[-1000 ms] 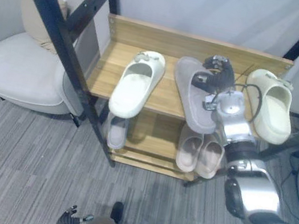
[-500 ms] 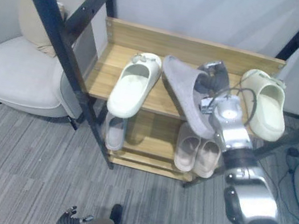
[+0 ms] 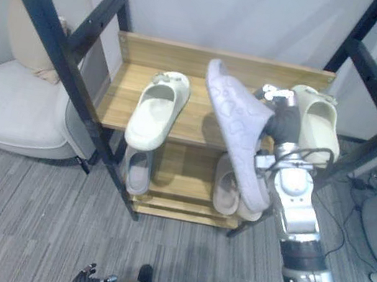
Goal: Organize the slippers on the shoe rack
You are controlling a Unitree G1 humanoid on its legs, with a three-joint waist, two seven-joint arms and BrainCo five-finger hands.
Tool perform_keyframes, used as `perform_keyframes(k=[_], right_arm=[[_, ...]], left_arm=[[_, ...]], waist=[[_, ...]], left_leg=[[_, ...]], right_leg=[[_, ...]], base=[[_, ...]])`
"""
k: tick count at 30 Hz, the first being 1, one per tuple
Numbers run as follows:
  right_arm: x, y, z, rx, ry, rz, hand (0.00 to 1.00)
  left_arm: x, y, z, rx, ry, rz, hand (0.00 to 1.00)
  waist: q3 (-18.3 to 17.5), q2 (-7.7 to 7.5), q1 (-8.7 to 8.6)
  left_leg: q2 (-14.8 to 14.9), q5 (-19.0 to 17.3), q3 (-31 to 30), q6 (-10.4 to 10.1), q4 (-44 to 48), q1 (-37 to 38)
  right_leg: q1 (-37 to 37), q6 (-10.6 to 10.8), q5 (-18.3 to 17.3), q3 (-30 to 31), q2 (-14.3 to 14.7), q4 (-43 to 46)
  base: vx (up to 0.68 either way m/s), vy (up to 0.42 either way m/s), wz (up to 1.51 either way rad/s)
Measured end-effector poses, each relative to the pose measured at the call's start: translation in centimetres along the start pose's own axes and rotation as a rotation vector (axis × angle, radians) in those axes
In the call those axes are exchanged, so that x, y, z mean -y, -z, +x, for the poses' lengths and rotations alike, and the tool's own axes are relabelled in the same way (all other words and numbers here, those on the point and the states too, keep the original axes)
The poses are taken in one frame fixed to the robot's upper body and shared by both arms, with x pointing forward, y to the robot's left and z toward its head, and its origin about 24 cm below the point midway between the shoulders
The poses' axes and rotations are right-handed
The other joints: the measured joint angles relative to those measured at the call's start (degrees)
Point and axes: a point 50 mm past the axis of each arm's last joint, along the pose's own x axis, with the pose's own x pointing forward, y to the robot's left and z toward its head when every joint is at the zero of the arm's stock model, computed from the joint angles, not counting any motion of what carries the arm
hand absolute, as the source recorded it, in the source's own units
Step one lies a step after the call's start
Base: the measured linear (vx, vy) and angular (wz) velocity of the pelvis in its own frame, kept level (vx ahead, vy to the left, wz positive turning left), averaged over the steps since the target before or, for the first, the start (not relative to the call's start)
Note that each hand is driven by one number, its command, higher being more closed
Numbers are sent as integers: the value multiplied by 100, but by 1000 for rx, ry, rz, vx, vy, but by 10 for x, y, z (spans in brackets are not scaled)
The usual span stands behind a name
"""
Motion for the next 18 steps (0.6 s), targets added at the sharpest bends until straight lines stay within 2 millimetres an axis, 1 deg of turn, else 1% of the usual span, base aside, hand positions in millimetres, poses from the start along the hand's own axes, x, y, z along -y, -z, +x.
perform_keyframes(k=[1,4,5,6,8,9,11,13,14,15,16,17,18], right_arm=[[-2,0,-2,0,-12,8,100],[-25,2,-19,-18,-140,79,100],[-27,2,-21,-20,-153,83,100],[-36,4,-27,-37,-214,98,100],[-48,9,-37,-67,-285,118,100],[-49,9,-38,-71,-294,121,100],[-68,15,-51,-116,-416,131,100],[-74,17,-56,-128,-479,113,100],[-78,19,-60,-143,-519,106,100],[-80,24,-61,-161,-542,91,100],[-79,27,-60,-171,-548,66,100],[-78,31,-57,-180,-560,28,100],[-77,32,-55,-183,-565,14,100]], left_arm=[[0,1,0,-2,0,1,0],[1,5,-1,-13,5,15,0],[1,5,-1,-14,6,16,0],[2,6,-1,-17,13,15,0],[2,7,-1,-19,20,15,0],[2,7,-1,-19,21,15,0],[2,10,-2,-25,24,25,0],[3,8,-1,-15,28,34,0],[3,2,1,8,31,41,0],[4,-8,4,31,41,62,0],[6,-14,5,46,50,77,0],[9,-22,8,68,61,92,0],[10,-25,8,75,63,95,0]], waist=[[-1,3,-4],[-105,56,-36],[-108,60,-39],[-133,78,-38],[-164,82,-30],[-163,83,-30],[-177,96,-19],[-180,100,-11],[-129,81,6],[19,90,26],[145,124,27],[342,185,28],[407,216,32]], left_leg=[[0,0,-1,0,0,19],[4,-1,-2,3,-2,64],[5,-1,-2,3,-2,66],[8,-2,-13,3,-2,67],[6,-3,-41,2,-2,87],[5,-4,-43,0,-3,94],[-1,-27,-64,-29,-15,84],[-8,-34,-67,-16,34,-74],[-30,-104,-95,-5,393,-401],[-40,-233,-131,52,981,-793],[-23,-396,-149,61,1427,-1062],[1,-628,-177,71,2057,-1451],[13,-708,-191,73,2263,-1599]], right_leg=[[23,1,1,1,0,-3],[63,1,1,11,3,1],[64,1,1,11,4,2],[64,1,1,7,4,1],[92,1,0,-7,1,2],[100,1,-1,-9,1,2],[26,4,-93,-20,-33,203],[-242,-1,-227,-14,-80,508],[-578,-13,-337,-43,-145,924],[-792,-37,-418,-73,-201,1268],[-944,-51,-496,-126,-228,1502],[-1204,-49,-686,-160,-275,1944],[-1316,-62,-757,-164,-287,2115]], base=[[-54,1,-3],[-40,0,-1],[-49,0,2],[-41,2,4],[-36,2,7],[-41,0,8],[-51,5,4],[-42,17,6],[-23,6,20],[-52,2,28],[-118,-4,28],[-149,-7,23],[-217,-8,23]])
